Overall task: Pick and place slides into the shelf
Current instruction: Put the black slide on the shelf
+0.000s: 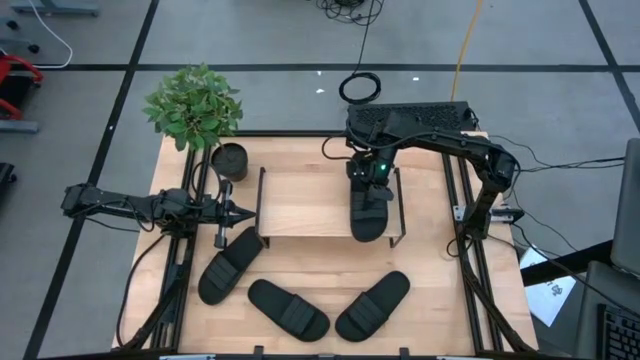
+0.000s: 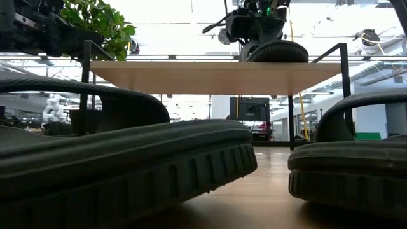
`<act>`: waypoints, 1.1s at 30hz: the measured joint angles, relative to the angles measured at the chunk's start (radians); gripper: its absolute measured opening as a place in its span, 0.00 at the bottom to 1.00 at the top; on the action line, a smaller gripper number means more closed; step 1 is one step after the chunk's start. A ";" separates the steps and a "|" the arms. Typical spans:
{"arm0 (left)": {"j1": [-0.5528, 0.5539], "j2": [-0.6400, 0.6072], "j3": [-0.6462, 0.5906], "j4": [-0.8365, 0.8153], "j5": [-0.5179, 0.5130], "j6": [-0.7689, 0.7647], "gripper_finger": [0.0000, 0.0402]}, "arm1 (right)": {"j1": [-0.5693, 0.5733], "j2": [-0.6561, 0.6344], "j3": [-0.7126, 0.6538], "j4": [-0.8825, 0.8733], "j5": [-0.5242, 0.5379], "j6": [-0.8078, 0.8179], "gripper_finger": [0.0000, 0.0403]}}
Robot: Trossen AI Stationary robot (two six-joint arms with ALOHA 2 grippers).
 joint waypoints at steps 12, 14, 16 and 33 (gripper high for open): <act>0.000 0.000 0.000 0.000 0.000 0.000 0.02 | 0.000 -0.038 -0.002 0.020 0.037 0.017 0.34; 0.000 0.000 0.000 0.000 0.000 0.000 0.02 | 0.000 -0.050 -0.002 0.030 0.042 0.034 0.40; 0.000 0.000 0.000 0.000 0.000 0.000 0.02 | 0.000 -0.061 -0.002 0.037 0.054 0.047 0.45; 0.000 0.000 0.000 -0.009 0.000 0.004 0.02 | 0.007 -0.305 -0.002 0.071 0.079 0.039 0.56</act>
